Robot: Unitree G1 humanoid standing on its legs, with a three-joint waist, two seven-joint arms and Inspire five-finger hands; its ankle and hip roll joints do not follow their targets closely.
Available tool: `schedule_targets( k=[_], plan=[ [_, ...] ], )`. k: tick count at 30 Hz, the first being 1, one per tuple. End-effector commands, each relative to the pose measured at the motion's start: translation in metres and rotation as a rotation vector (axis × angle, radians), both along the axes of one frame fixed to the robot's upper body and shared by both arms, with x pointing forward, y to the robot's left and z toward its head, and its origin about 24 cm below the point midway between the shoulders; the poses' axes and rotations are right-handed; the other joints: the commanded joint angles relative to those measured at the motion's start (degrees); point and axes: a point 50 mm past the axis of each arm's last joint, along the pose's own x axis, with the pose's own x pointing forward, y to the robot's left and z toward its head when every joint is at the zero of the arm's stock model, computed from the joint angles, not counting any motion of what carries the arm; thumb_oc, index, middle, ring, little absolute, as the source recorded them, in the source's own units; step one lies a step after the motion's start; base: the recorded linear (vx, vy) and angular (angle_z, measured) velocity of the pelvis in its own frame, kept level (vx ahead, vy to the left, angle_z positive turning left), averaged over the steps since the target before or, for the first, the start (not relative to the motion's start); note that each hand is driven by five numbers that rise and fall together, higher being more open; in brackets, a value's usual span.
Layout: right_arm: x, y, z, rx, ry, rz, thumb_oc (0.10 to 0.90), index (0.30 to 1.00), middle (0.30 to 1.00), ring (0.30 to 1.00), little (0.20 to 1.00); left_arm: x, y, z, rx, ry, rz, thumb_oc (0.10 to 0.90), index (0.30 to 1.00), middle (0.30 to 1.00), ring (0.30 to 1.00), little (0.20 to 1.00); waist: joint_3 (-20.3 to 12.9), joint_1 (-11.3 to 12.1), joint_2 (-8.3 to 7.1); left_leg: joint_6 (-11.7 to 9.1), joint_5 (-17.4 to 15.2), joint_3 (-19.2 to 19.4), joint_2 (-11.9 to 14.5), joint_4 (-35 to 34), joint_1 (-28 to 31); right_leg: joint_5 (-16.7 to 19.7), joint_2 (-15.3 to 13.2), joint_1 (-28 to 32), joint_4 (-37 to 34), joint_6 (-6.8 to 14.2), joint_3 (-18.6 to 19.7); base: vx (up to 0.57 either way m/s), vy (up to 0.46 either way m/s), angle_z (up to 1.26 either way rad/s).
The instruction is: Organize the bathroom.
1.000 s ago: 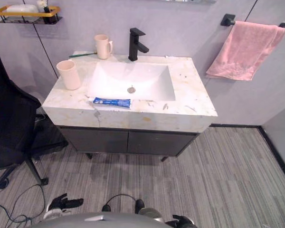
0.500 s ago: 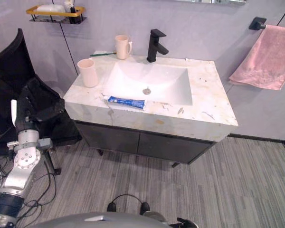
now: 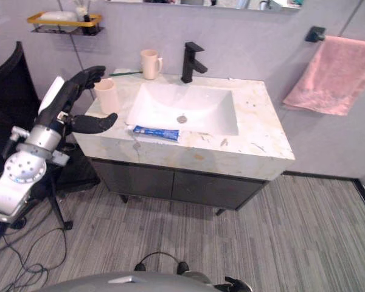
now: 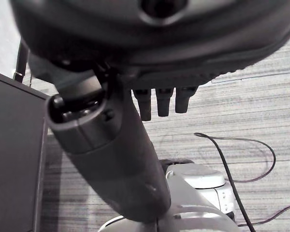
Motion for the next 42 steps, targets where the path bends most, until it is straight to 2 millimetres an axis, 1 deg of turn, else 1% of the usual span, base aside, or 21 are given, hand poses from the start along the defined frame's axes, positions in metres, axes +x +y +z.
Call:
schedule_targets(
  k=[1, 3, 4, 5, 6, 8, 11, 14, 19, 20, 23, 24, 25, 26, 27, 29, 30, 38, 40, 42],
  plan=[
    [0.012, -0.012, 0.004, -0.04, -0.003, 0.091, 0.8, 0.9, 0.9, 0.9, 0.9, 0.011, -0.02, 0.078, 0.071, -0.151, -0.137, 0.8, 0.9, 0.9, 0.9, 0.9, -3.4, -2.1, 1.0, -0.3, -2.2, 4.0, -1.5, 0.2, 2.5, 0.3, -0.3, -1.3, 0.0, 1.9, 2.4, 0.04, -0.017, -0.23],
    [0.013, -0.015, 0.005, -0.045, 0.003, 0.102, 0.8, 0.9, 0.9, 0.9, 0.9, 0.019, -0.018, 0.086, 0.141, -0.124, -0.122, 0.8, 0.9, 0.9, 0.9, 0.9, -3.6, -2.9, 1.52, -0.4, -2.2, 4.7, -1.4, 0.2, 2.7, 0.3, -0.1, -1.4, 0.0, 2.0, 3.0, 0.05, -0.017, -0.19],
    [0.014, -0.016, 0.005, -0.051, 0.009, 0.11, 0.8, 0.9, 0.9, 0.9, 0.9, 0.031, -0.016, 0.098, 0.224, -0.105, -0.083, 0.8, 0.9, 0.9, 0.9, 0.9, -4.0, -3.6, 1.97, -0.4, -2.2, 5.5, -1.4, 0.2, 2.9, 0.5, 0.2, -1.5, 0.0, 2.1, 3.7, 0.07, -0.022, -0.19],
    [0.013, -0.018, 0.006, -0.057, 0.015, 0.119, 0.8, 0.9, 0.9, 0.9, 0.9, 0.037, -0.013, 0.101, 0.249, -0.08, -0.065, 0.8, 0.9, 0.9, 0.9, 0.9, -4.2, -4.2, 2.41, -0.5, -2.2, 5.9, -1.3, 0.2, 3.0, 0.5, 0.3, -1.6, 0.0, 2.2, 4.0, 0.08, -0.036, -0.2],
    [0.013, -0.019, 0.006, -0.054, 0.02, 0.119, 0.8, 0.9, 0.9, 0.9, 0.9, 0.045, -0.013, 0.106, 0.289, -0.053, -0.055, 0.8, 0.9, 0.9, 0.9, 0.9, -4.5, -4.6, 2.54, -0.6, -2.2, 6.5, -1.2, 0.2, 3.2, 0.5, 0.5, -1.7, 0.0, 2.2, 4.5, 0.05, -0.03, -0.19],
    [0.012, -0.021, 0.006, -0.059, 0.028, 0.119, 0.8, 0.9, 0.9, 0.9, 0.9, 0.055, -0.011, 0.109, 0.348, 0.012, -0.041, 0.8, 0.9, 0.9, 0.9, 0.9, -4.7, -5.3, 2.98, -0.7, -2.2, 7.2, -1.1, 0.2, 3.4, 0.6, 0.8, -1.9, 0.0, 2.3, 5.0, 0.05, -0.035, -0.28],
    [0.011, -0.025, 0.007, -0.065, 0.039, 0.113, 0.8, 0.9, 0.9, 0.9, 0.9, 0.065, -0.009, 0.103, 0.446, 0.121, -0.018, 0.8, 0.9, 0.9, 0.9, 0.9, -5.0, -6.1, 3.5, -0.9, -2.0, 8.0, -1.0, 0.2, 3.5, 0.6, 1.1, -2.0, 0.0, 2.2, 5.6, 0.05, -0.032, -0.19],
    [0.01, -0.028, 0.008, -0.07, 0.047, 0.11, 0.8, 0.9, 0.9, 0.9, 0.9, 0.072, -0.011, 0.096, 0.507, 0.205, 0.006, 0.8, 0.9, 0.9, 0.9, 0.9, -5.0, -6.6, 3.79, -1.0, -1.8, 8.4, -0.9, 0.2, 3.7, 0.5, 1.3, -2.0, 0.0, 2.1, 5.8, 0.05, -0.028, -0.14],
    [0.009, -0.03, 0.008, -0.077, 0.05, 0.108, 0.8, 0.9, 0.9, 0.9, 0.9, 0.078, -0.006, 0.091, 0.524, 0.28, 0.039, 0.8, 0.9, 0.9, 0.9, 0.9, -4.9, -6.9, 4.0, -1.0, -1.6, 8.5, -1.0, 0.3, 3.9, 0.3, 1.5, -1.9, 0.0, 2.0, 5.9, 0.03, -0.016, -0.02],
    [0.01, -0.031, 0.009, -0.079, 0.05, 0.107, 0.8, 0.9, 0.9, 0.9, 0.9, 0.08, -0.002, 0.086, 0.514, 0.331, 0.044, 0.8, 0.9, 0.9, 0.9, 0.9, -4.9, -6.9, 3.98, -1.1, -1.6, 8.4, -1.0, 0.5, 3.9, 0.2, 1.5, -1.8, 0.0, 1.8, 5.9, 0.03, -0.009, 0.0],
    [0.01, -0.031, 0.009, -0.081, 0.049, 0.107, 0.8, 0.9, 0.9, 0.9, 0.9, 0.081, 0.001, 0.084, 0.527, 0.355, 0.067, 0.8, 0.9, 0.9, 0.9, 0.9, -4.9, -6.8, 3.95, -1.1, -1.5, 8.3, -1.0, 0.8, 3.8, 0.1, 1.5, -1.7, 0.0, 1.7, 5.8, 0.02, -0.007, -0.01],
    [0.012, -0.033, 0.009, -0.083, 0.044, 0.107, 0.8, 0.9, 0.9, 0.9, 0.9, 0.083, 0.01, 0.082, 0.556, 0.374, 0.114, 0.8, 0.9, 0.9, 0.9, 0.9, -4.8, -6.6, 3.82, -1.1, -1.5, 8.1, -1.1, 1.2, 3.6, 0.0, 1.5, -1.5, 0.0, 1.7, 5.6, 0.0, 0.0, 0.0],
    [0.012, -0.033, 0.01, -0.083, 0.043, 0.107, 0.8, 0.9, 0.9, 0.9, 0.9, 0.083, 0.011, 0.082, 0.558, 0.374, 0.119, 0.8, 0.9, 0.9, 0.9, 0.9, -4.8, -6.6, 3.78, -1.1, -1.5, 8.0, -1.1, 1.3, 3.6, 0.0, 1.5, -1.5, 0.0, 1.6, 5.6, 0.04, -0.011, 0.02],
    [0.013, -0.034, 0.01, -0.084, 0.041, 0.107, 0.8, 0.9, 0.9, 0.9, 0.9, 0.084, 0.018, 0.085, 0.56, 0.355, 0.149, 0.8, 0.9, 0.9, 0.9, 0.9, -4.8, -6.4, 3.68, -1.1, -1.6, 7.8, -1.1, 1.7, 3.3, -0.1, 1.4, -1.4, 0.0, 1.5, 5.4, 0.0, 0.0, 0.0],
    [0.013, -0.035, 0.01, -0.085, 0.042, 0.107, 0.8, 0.9, 0.9, 0.9, 0.9, 0.084, 0.019, 0.086, 0.559, 0.35, 0.155, 0.8, 0.9, 0.9, 0.9, 0.9, -4.8, -6.4, 3.67, -1.1, -1.6, 7.8, -1.1, 1.7, 3.3, -0.1, 1.4, -1.4, 0.0, 1.5, 5.4, 0.03, -0.003, 0.03],
    [0.012, -0.036, 0.01, -0.087, 0.045, 0.111, 0.8, 0.9, 0.9, 0.9, 0.9, 0.084, 0.028, 0.09, 0.543, 0.343, 0.181, 0.8, 0.9, 0.9, 0.9, 0.9, -4.7, -6.2, 3.68, -1.2, -1.7, 7.6, -1.1, 2.1, 3.1, -0.2, 1.4, -1.3, 0.0, 1.5, 5.2, 0.03, 0.005, 0.04],
    [0.011, -0.037, 0.011, -0.09, 0.045, 0.11, 0.8, 0.9, 0.9, 0.9, 0.9, 0.083, 0.037, 0.095, 0.537, 0.351, 0.205, 0.8, 0.9, 0.9, 0.9, 0.9, -4.6, -5.9, 3.71, -1.2, -1.7, 7.5, -1.0, 2.5, 2.8, -0.2, 1.3, -1.2, 0.0, 1.5, 5.0, 0.03, 0.01, 0.04],
    [0.01, -0.036, 0.01, -0.089, 0.045, 0.115, 0.8, 0.9, 0.9, 0.9, 0.9, 0.079, 0.051, 0.105, 0.583, 0.358, 0.245, 0.8, 0.9, 0.9, 0.9, 0.9, -4.4, -5.7, 3.48, -1.0, -1.8, 7.1, -1.2, 2.9, 2.5, -0.3, 1.1, -1.0, 0.0, 1.4, 4.6, 0.01, 0.001, 0.02],
    [0.01, -0.035, 0.01, -0.091, 0.045, 0.119, 0.8, 0.9, 0.9, 0.9, 0.9, 0.08, 0.054, 0.102, 0.573, 0.388, 0.235, 0.8, 0.9, 0.9, 0.9, 0.9, -4.3, -5.8, 3.5, -0.9, -1.9, 7.2, -1.3, 3.0, 2.5, -0.5, 1.3, -0.9, 0.0, 1.3, 4.8, 0.02, -0.001, 0.05],
    [0.01, -0.035, 0.01, -0.094, 0.045, 0.121, 0.8, 0.9, 0.9, 0.9, 0.9, 0.081, 0.051, 0.1, 0.587, 0.388, 0.231, 0.8, 0.9, 0.9, 0.9, 0.9, -4.2, -5.9, 3.47, -0.9, -2.0, 7.2, -1.3, 3.1, 2.6, -0.6, 1.2, -0.8, 0.0, 1.4, 4.8, 0.02, -0.011, 0.04]
  ],
)
